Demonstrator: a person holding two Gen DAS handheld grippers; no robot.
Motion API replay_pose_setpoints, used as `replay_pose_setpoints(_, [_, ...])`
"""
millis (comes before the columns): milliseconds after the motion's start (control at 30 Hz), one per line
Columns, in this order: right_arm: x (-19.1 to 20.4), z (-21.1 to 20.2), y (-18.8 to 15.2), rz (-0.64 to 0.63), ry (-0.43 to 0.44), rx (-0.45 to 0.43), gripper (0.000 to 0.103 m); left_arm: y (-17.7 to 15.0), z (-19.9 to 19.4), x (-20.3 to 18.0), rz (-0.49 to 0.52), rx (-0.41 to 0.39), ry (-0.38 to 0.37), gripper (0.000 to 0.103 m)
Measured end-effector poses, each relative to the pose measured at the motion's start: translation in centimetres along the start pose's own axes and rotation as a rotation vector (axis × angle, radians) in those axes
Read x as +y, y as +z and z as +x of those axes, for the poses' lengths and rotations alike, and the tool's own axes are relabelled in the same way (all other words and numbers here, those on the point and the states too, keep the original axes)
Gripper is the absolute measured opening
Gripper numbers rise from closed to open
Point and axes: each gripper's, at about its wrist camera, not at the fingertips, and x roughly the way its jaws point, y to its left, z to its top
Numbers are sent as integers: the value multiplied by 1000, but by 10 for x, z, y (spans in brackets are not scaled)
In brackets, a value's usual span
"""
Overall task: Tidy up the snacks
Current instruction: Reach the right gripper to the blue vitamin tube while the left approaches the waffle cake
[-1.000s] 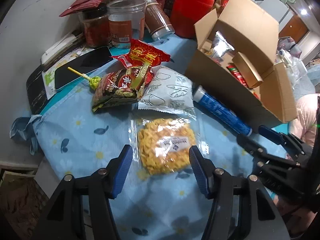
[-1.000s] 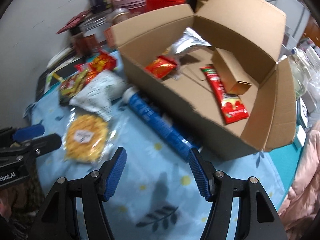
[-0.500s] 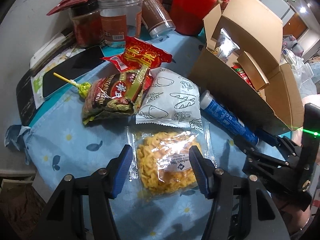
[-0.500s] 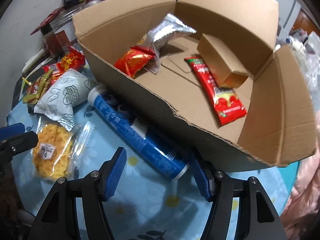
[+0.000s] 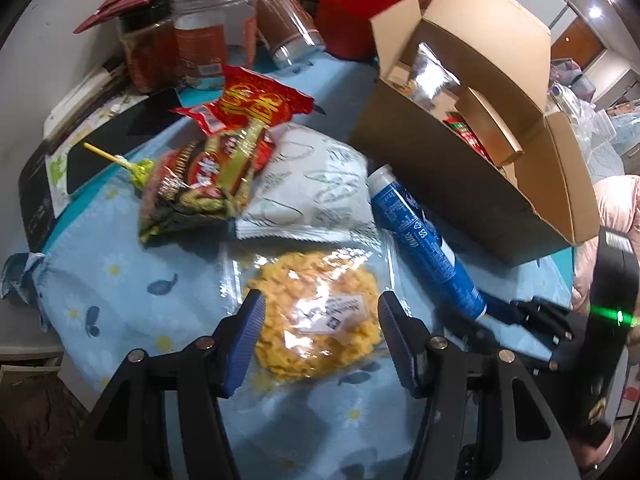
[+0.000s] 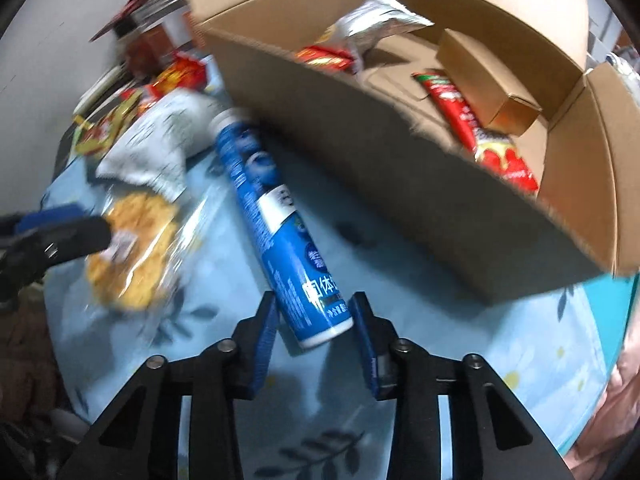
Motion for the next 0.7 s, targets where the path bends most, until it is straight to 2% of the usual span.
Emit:
replay_pose_setpoints(100, [2, -4, -15, 11, 11, 23, 31, -4, 8, -3, 14, 19, 28, 58])
replay_pose_setpoints(200, [-1, -6, -23, 27, 32, 43, 30, -6, 13, -2, 29, 21, 86, 58])
replay_pose_setpoints(233, [-1, -7, -26, 29, 39, 49, 30, -6, 14, 0, 32, 26, 90, 62])
replay_pose_setpoints(267, [0, -8, -29, 26, 47, 56, 30, -5, 16, 2, 26, 32, 95, 69])
replay_pose_setpoints(333, [1, -7, -28, 20, 56, 66, 30, -4, 23, 7, 12, 67, 105, 100])
replay_pose_setpoints(367, [1, -7, -26, 19, 55, 71, 30, -4, 29, 10, -3, 97, 92, 103])
replay_pose_setpoints(467, [1, -5, -20, 16, 53, 77, 30, -4, 35, 20, -60, 134, 27, 103])
replay_pose_setpoints(500, [2, -4, -18, 15, 52, 82, 30, -4, 35, 21, -66, 134, 29, 103])
replay_pose_setpoints(600, [1, -3, -14, 12, 55, 96, 30, -3, 25, 15, -21, 98, 49, 103])
replay_pose_setpoints(700, [6, 0, -7, -3, 52, 100, 31, -4, 17, 3, 22, 82, 20, 103])
